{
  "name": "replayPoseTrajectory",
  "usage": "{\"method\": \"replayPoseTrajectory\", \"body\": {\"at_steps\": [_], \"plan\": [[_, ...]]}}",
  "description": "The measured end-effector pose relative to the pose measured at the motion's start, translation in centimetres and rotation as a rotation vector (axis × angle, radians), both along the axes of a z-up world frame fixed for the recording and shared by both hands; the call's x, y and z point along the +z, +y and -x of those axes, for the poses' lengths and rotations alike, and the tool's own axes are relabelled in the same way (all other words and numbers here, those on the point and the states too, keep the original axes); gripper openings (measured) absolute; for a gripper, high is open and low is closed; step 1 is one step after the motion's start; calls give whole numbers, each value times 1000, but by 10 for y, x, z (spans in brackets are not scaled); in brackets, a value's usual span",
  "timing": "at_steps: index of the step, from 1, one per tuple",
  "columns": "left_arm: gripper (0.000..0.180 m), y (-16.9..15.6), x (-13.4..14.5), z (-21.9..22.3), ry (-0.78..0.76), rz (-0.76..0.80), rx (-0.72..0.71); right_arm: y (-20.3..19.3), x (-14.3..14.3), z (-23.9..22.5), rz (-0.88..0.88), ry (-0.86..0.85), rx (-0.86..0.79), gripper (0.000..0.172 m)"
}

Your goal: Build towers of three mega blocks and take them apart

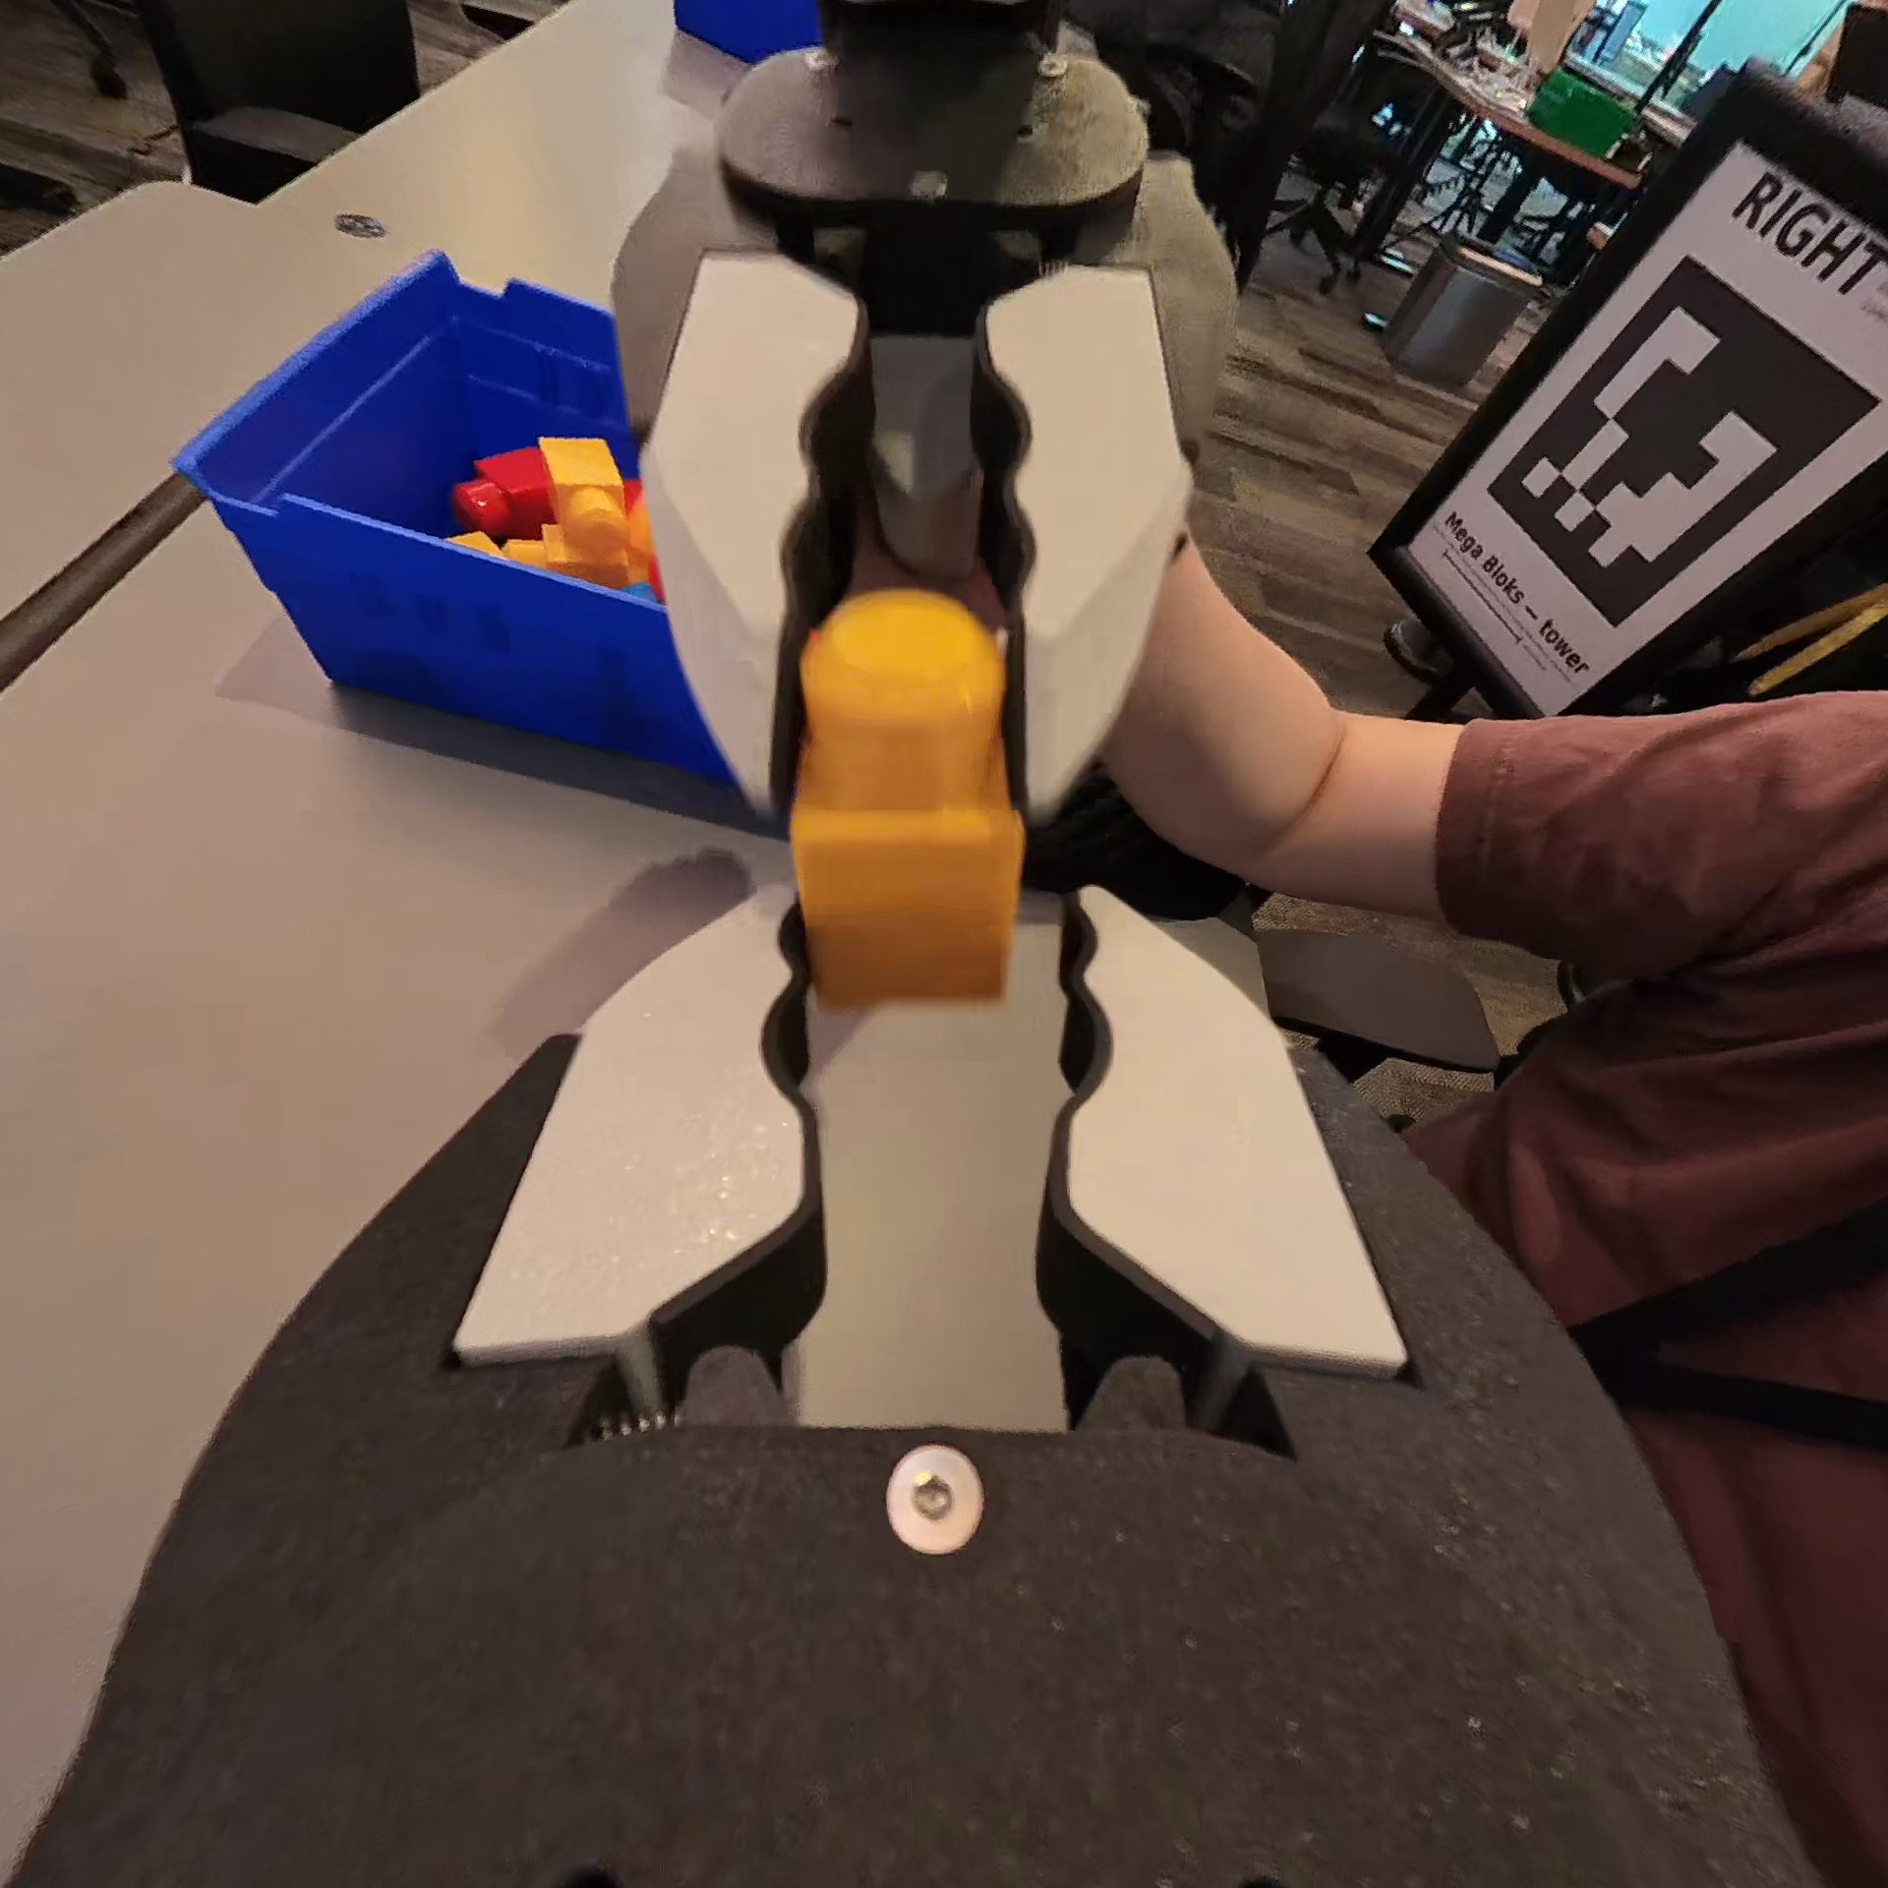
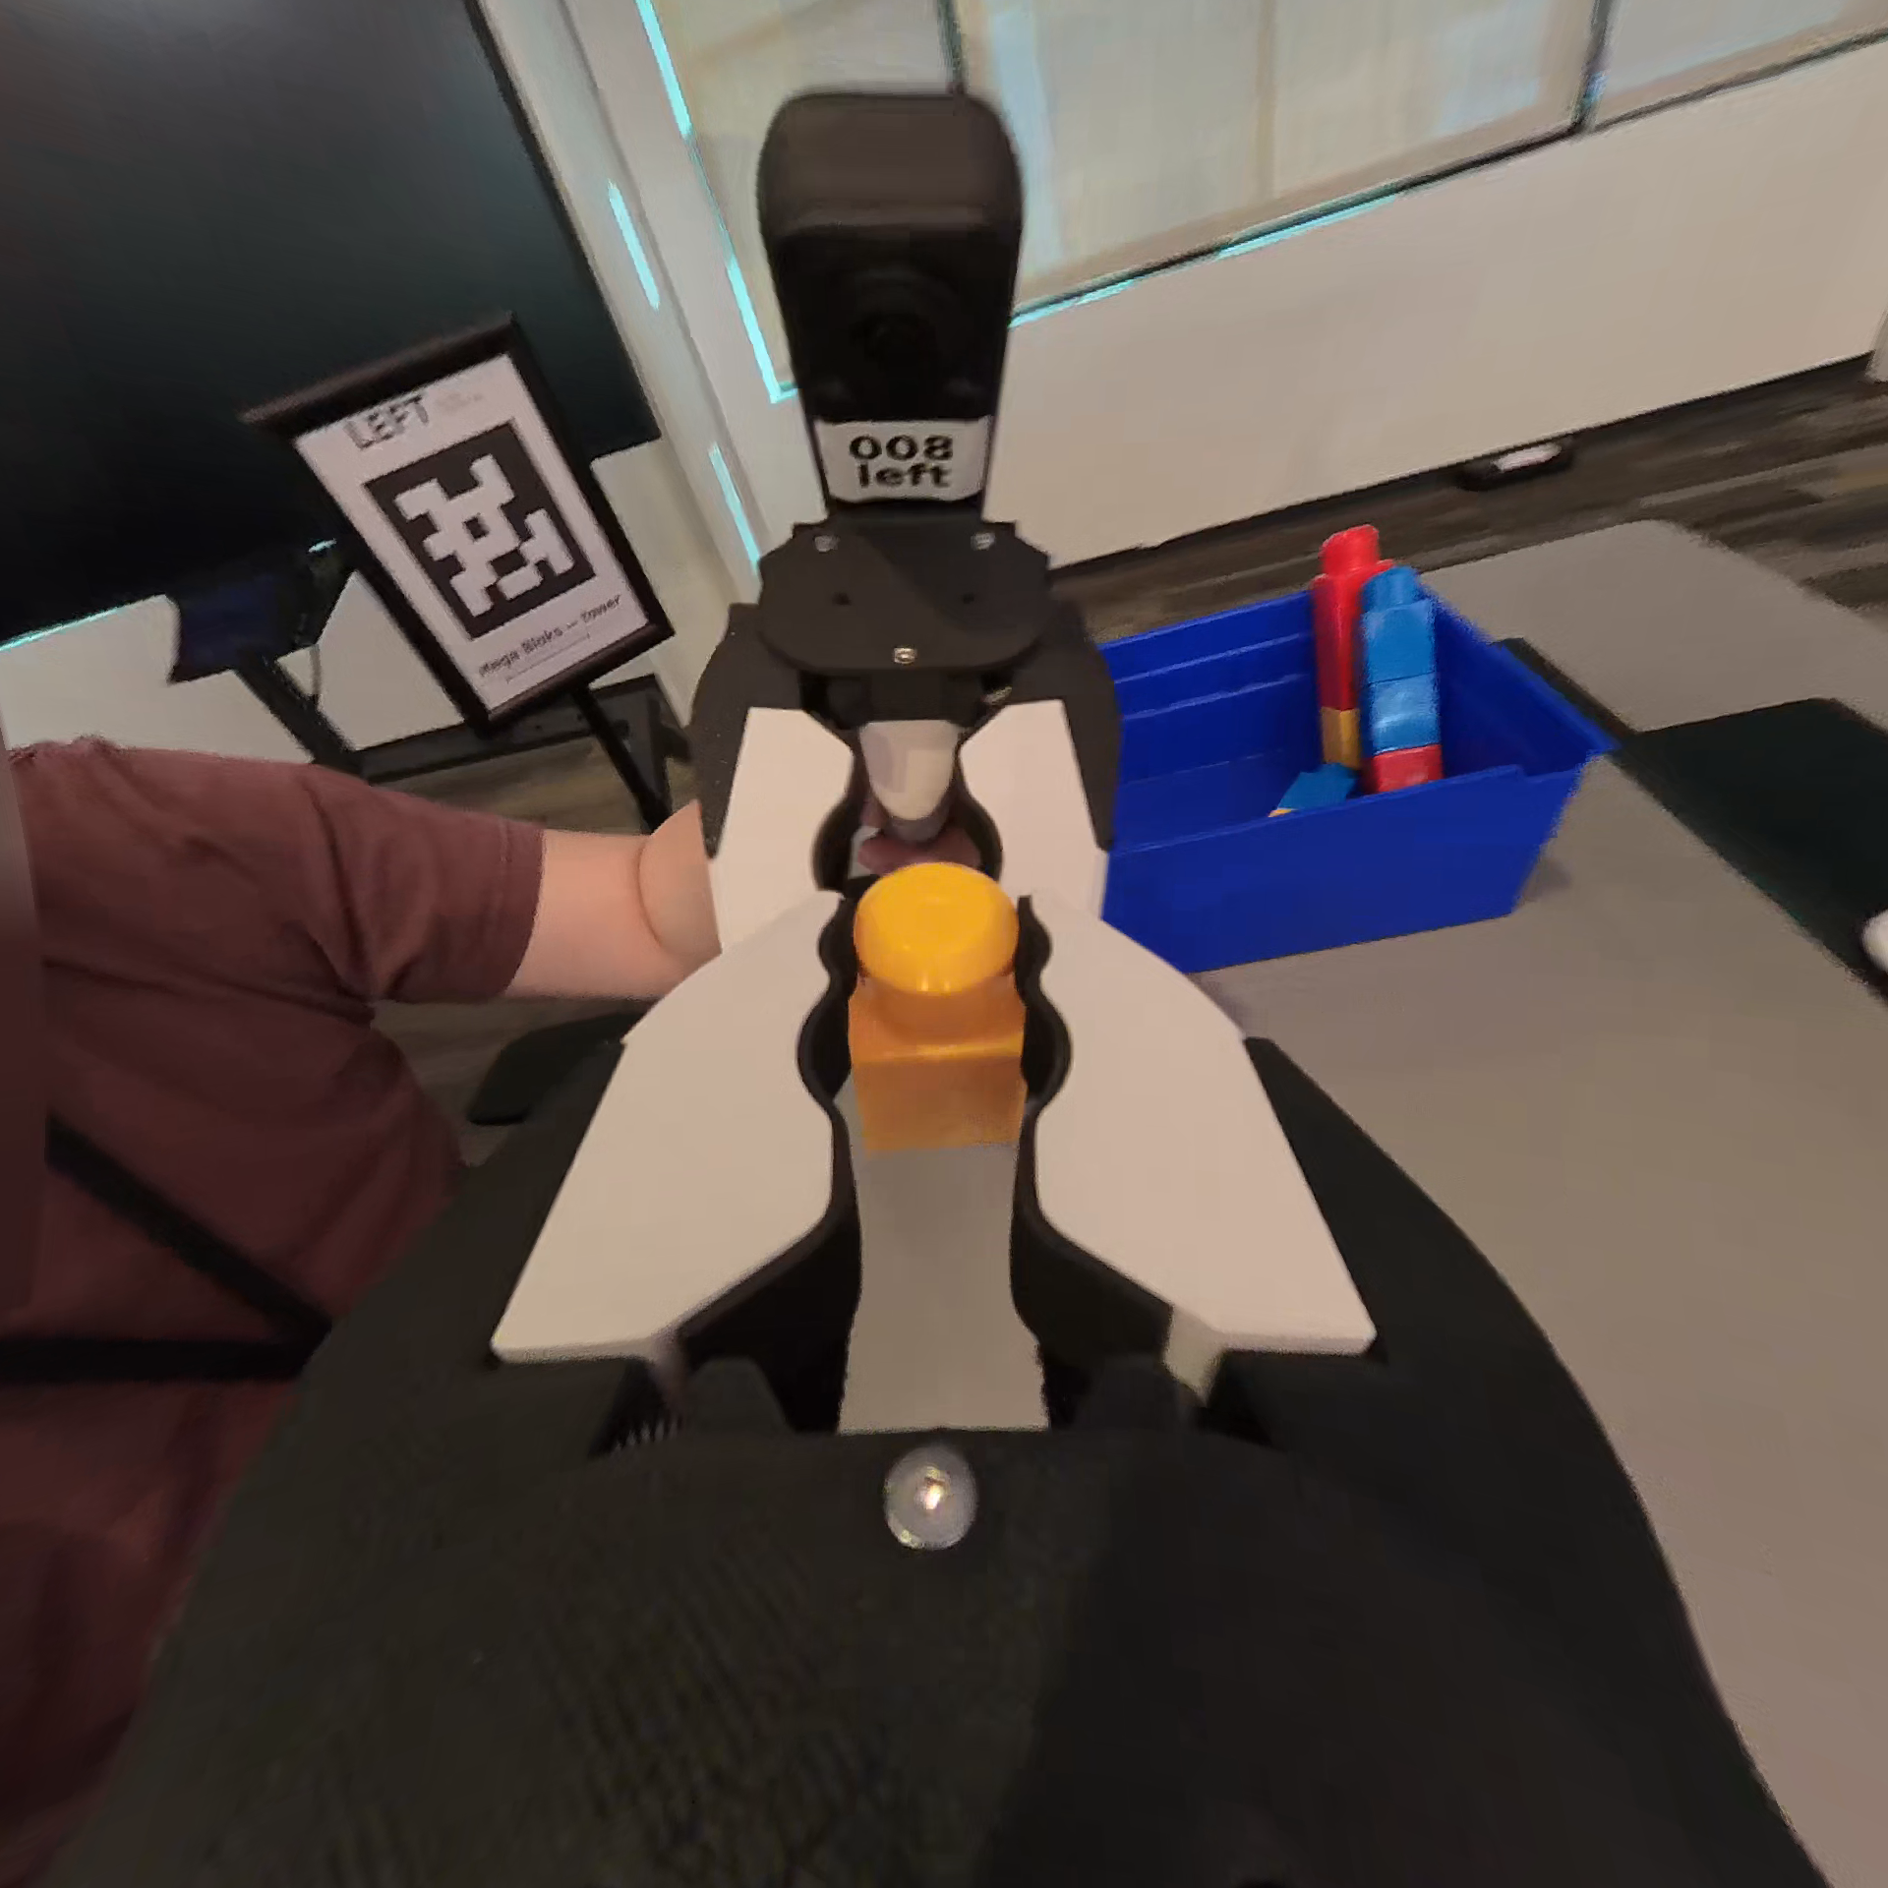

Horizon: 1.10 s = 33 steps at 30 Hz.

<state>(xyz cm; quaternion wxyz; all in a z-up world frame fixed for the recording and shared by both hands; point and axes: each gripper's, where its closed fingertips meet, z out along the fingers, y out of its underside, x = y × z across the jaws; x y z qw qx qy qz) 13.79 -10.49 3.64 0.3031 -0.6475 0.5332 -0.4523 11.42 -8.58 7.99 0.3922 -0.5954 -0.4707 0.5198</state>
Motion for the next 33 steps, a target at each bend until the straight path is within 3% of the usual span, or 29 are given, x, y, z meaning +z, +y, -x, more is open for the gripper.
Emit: {"method": "replayPoseTrajectory", "body": {"at_steps": [3,5,8,12,15,16,17,19,26,29,33], "plan": [[59,21,12,29,27,-66,105,22,20,-44,-67,19,-147,31],[62,52,25,65,46,-152,291,54,13,-100,-113,-101,-391,31],[72,89,23,135,166,-201,547,102,-27,-215,-114,-435,-855,31],[72,109,-5,207,369,-249,671,112,-82,-298,78,-629,-1036,31],[71,115,-24,231,388,-97,737,118,-106,-335,149,-711,-1141,31],[70,120,-29,235,372,-23,778,119,-112,-341,168,-724,-1161,37],[70,125,-34,238,347,55,819,122,-115,-345,172,-733,-1180,54],[64,133,-46,237,294,195,866,125,-115,-346,146,-744,-1195,65],[62,149,-117,257,360,445,1085,127,-92,-323,32,-680,-1134,64],[65,160,-135,253,341,564,1167,127,-93,-317,19,-697,-1110,64],[71,173,-152,252,489,601,1263,128,-99,-309,11,-719,-1056,64]]}}
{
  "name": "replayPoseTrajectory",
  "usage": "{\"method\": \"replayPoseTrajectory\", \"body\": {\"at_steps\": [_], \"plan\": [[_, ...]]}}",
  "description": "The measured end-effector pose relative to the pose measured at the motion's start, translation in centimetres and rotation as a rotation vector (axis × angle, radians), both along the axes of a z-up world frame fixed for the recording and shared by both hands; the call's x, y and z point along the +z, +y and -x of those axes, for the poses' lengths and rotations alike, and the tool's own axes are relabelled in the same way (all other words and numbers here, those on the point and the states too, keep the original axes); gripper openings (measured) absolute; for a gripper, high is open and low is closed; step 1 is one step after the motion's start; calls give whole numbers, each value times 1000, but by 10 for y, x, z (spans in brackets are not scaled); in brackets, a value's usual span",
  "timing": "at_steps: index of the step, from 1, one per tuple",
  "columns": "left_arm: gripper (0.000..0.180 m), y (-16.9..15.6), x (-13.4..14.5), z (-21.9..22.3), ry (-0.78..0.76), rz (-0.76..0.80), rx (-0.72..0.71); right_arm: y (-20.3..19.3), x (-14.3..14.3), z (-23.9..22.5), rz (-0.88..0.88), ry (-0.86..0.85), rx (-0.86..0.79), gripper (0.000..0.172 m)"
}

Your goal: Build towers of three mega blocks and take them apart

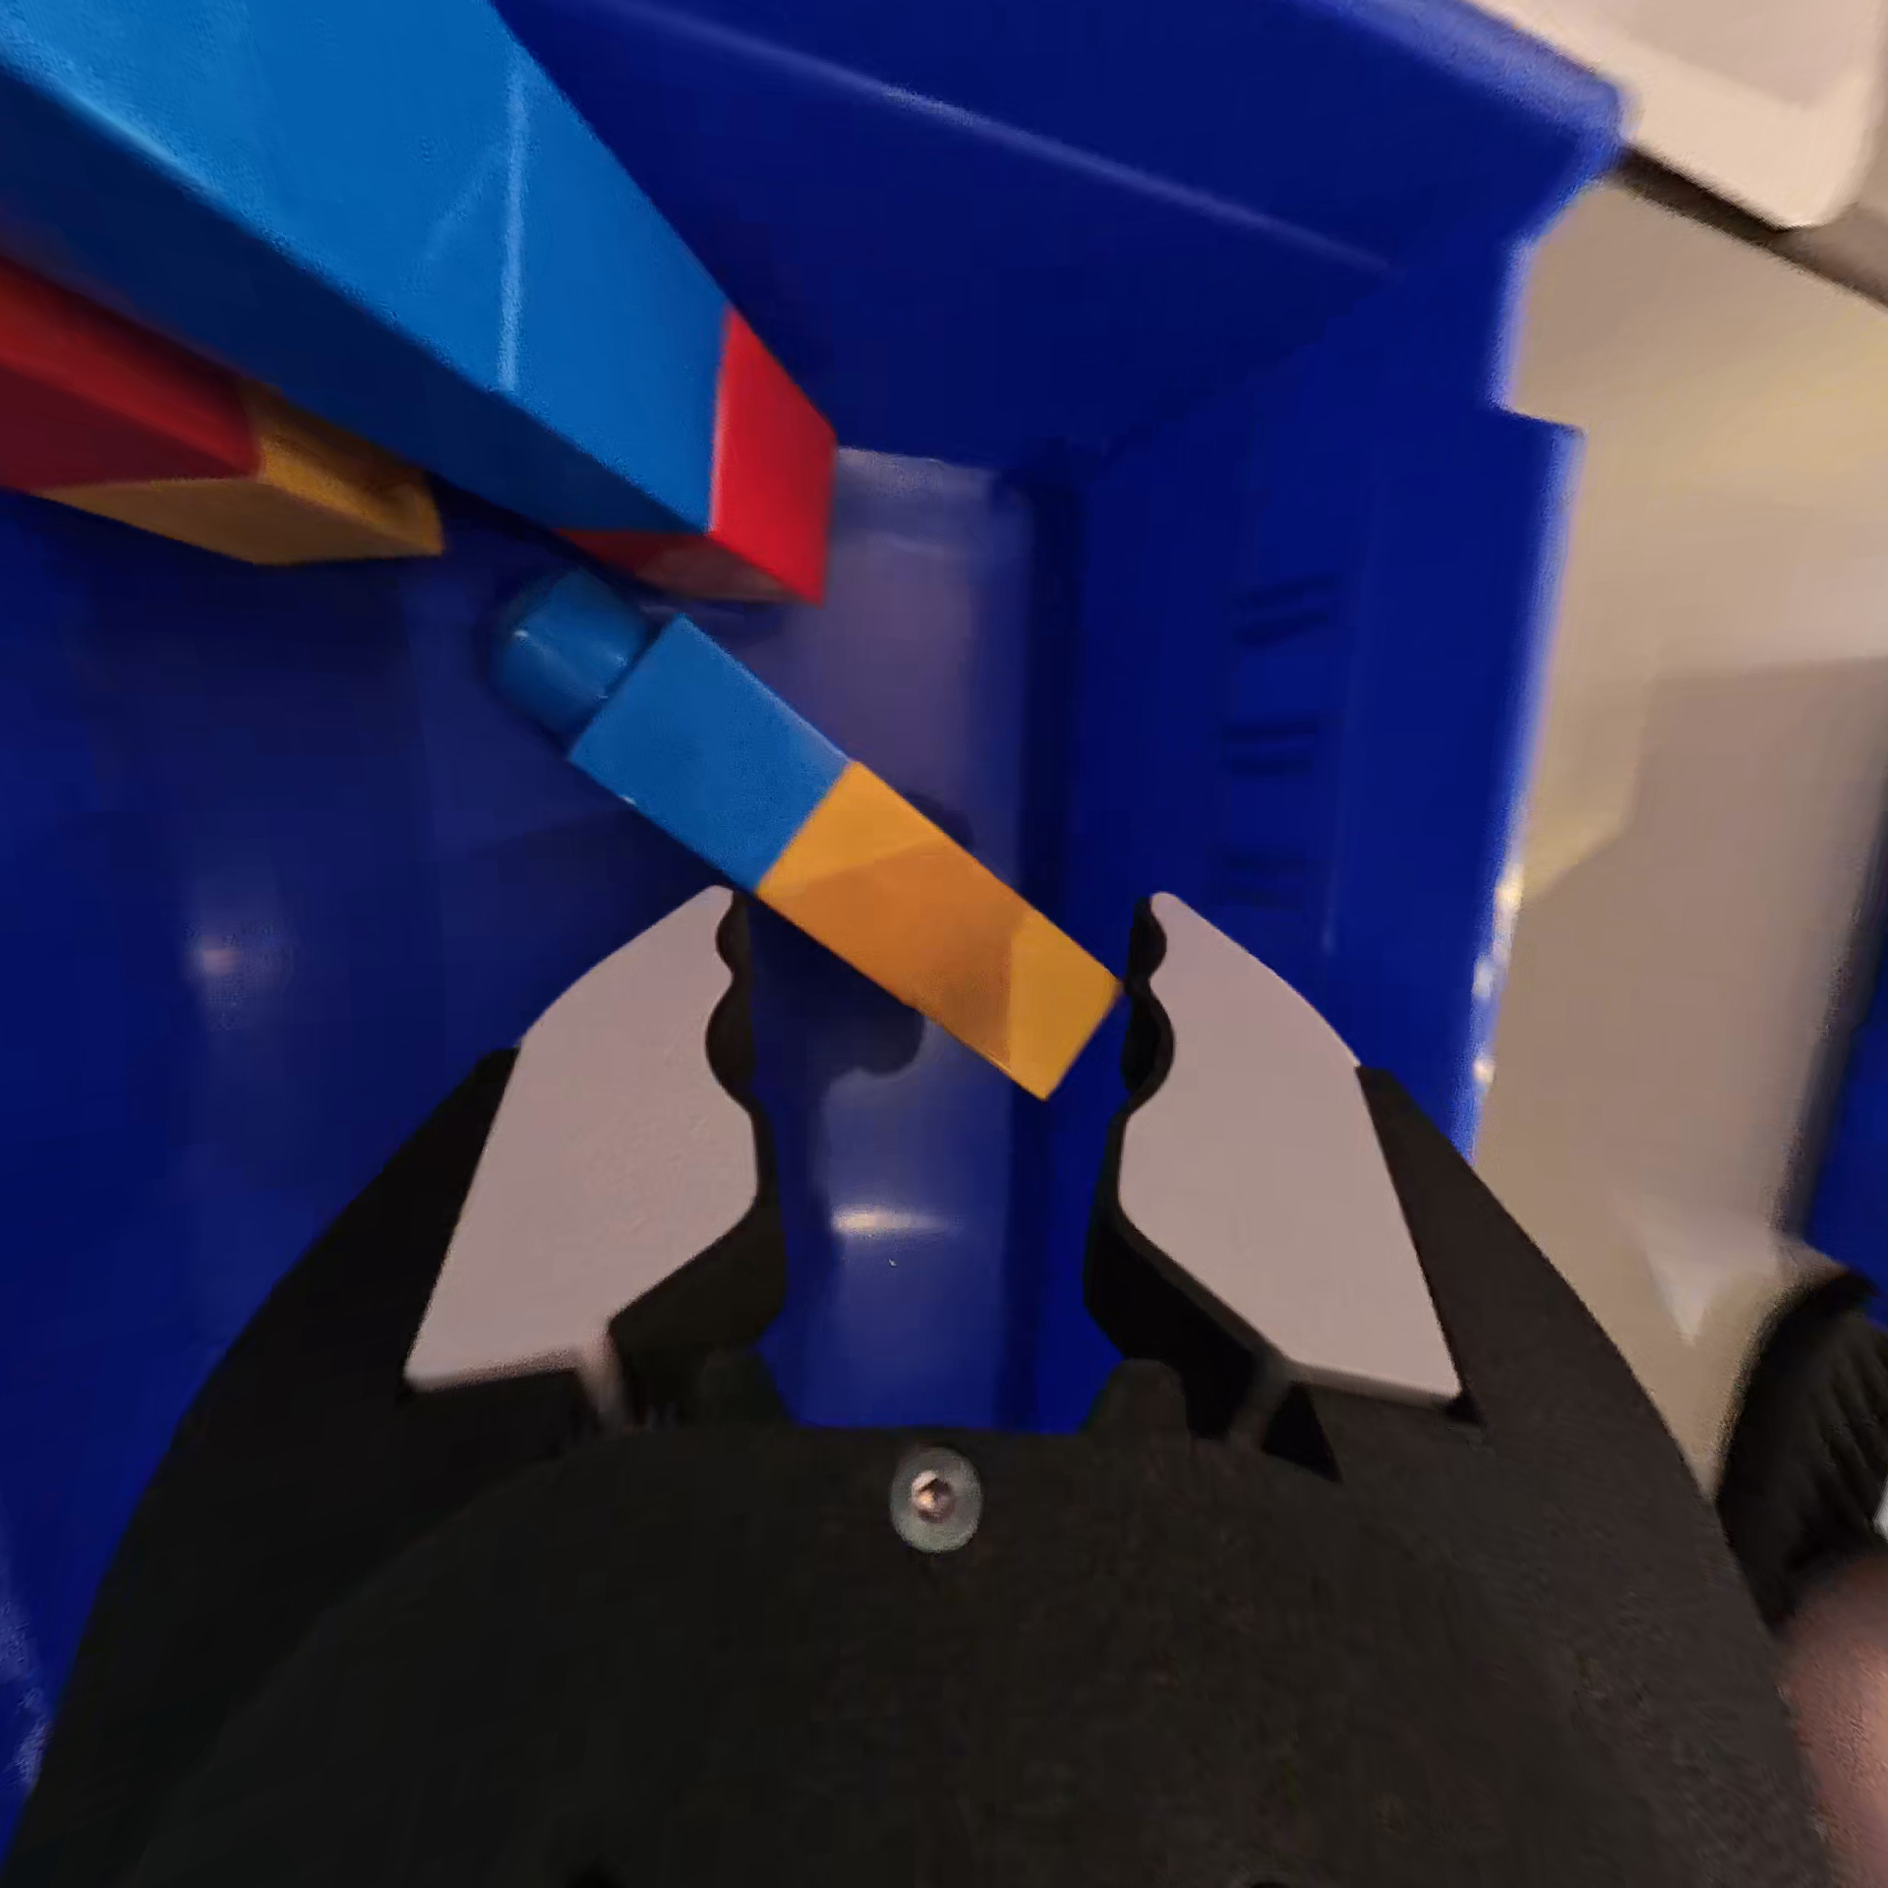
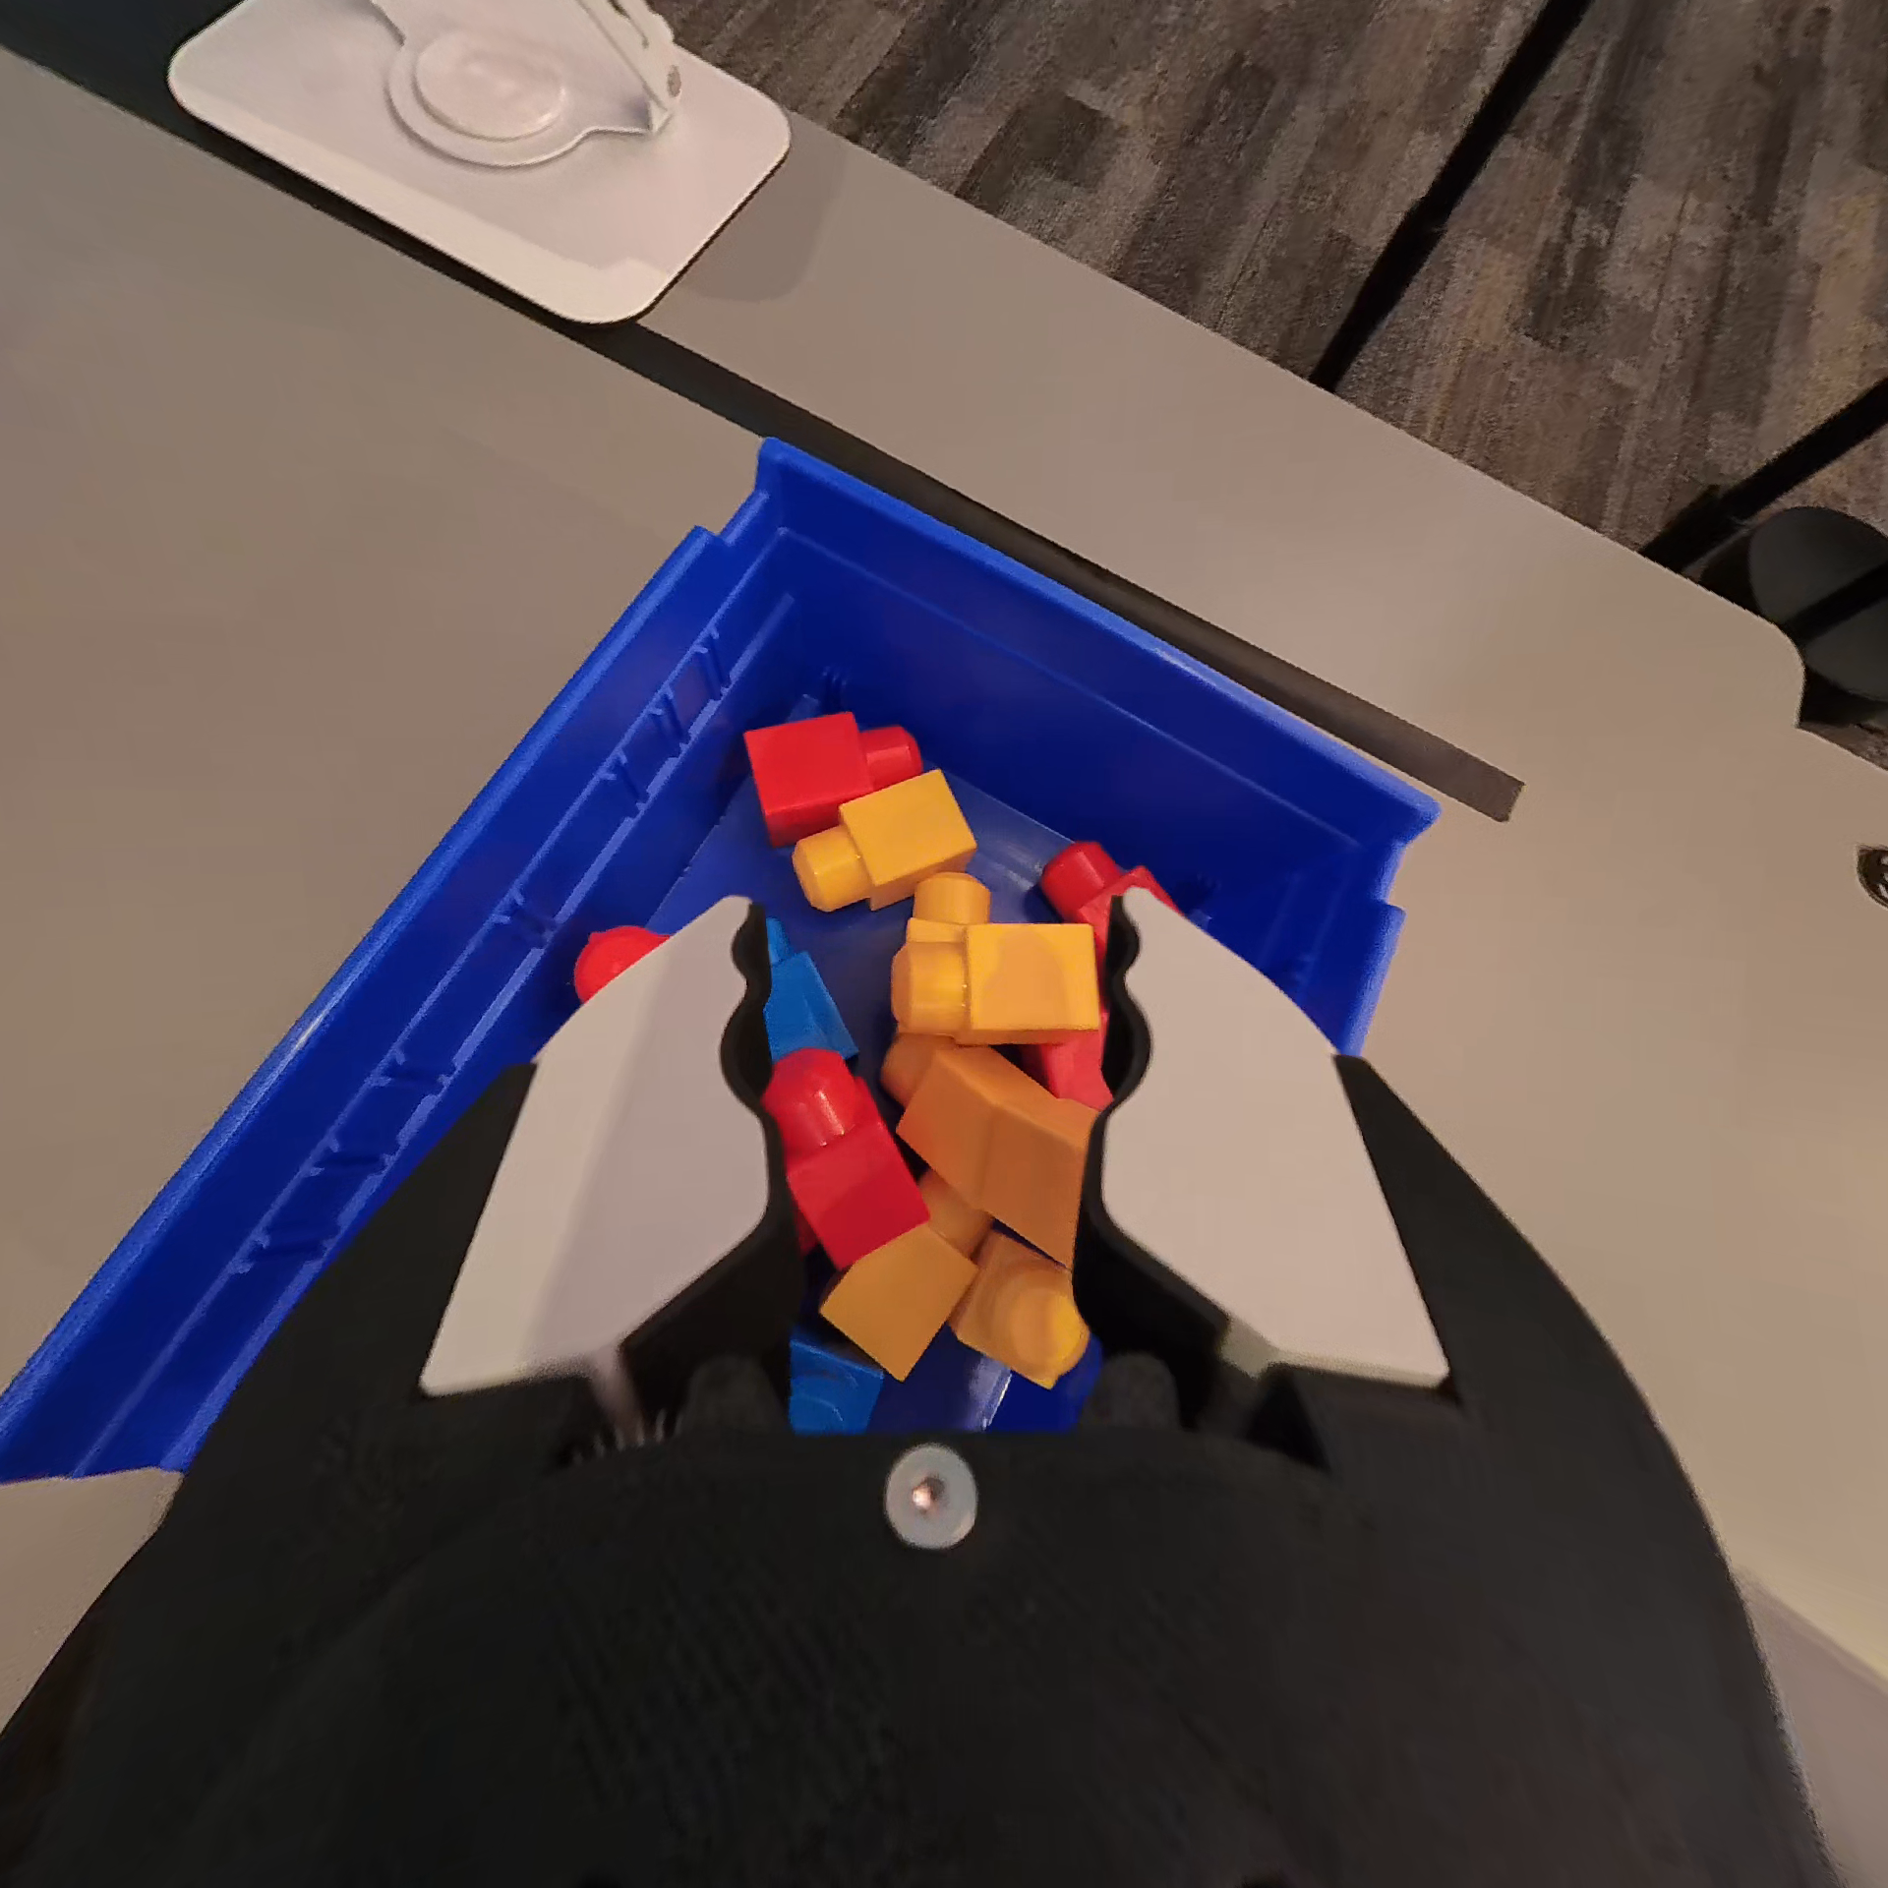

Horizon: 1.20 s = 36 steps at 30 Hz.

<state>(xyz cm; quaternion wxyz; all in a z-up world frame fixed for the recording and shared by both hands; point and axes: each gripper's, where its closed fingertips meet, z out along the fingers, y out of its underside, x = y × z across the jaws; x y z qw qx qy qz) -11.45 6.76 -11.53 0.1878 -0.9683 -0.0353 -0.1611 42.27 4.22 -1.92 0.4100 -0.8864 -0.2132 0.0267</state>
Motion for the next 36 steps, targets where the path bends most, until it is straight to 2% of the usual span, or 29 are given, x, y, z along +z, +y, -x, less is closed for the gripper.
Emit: {"method": "replayPoseTrajectory", "body": {"at_steps": [3,7,9,11,14,17,20,23,25,28,30,32,34,36], "plan": [[84,2,-16,3,93,92,66,-1,-3,6,15,-3,36,65],[88,-6,-41,13,252,231,95,-2,-1,18,9,29,94,64],[68,-9,-41,22,342,263,94,-2,-1,22,6,47,112,63],[52,-16,-41,23,337,319,82,-2,0,25,6,61,128,62],[40,-37,-40,30,323,433,24,-2,0,27,8,60,136,61],[39,-52,-36,46,340,466,-41,-3,4,30,-3,54,144,60],[38,-49,-14,60,334,320,-62,-3,10,34,-23,49,153,59],[38,-52,26,55,332,107,-142,-3,20,47,-52,45,176,58],[38,-57,59,35,279,-39,-210,-3,30,65,-86,56,215,57],[37,-70,109,-25,66,-242,-371,-8,53,118,-166,145,342,57],[37,-86,143,-77,-104,-381,-540,-22,79,174,-238,321,505,57],[37,-111,172,-127,-263,-492,-727,-50,110,232,-291,586,710,59],[37,-137,191,-166,-401,-552,-880,-82,133,273,-258,859,877,64],[37,-156,198,-193,-474,-579,-992,-101,140,294,-185,1004,972,65]]}}
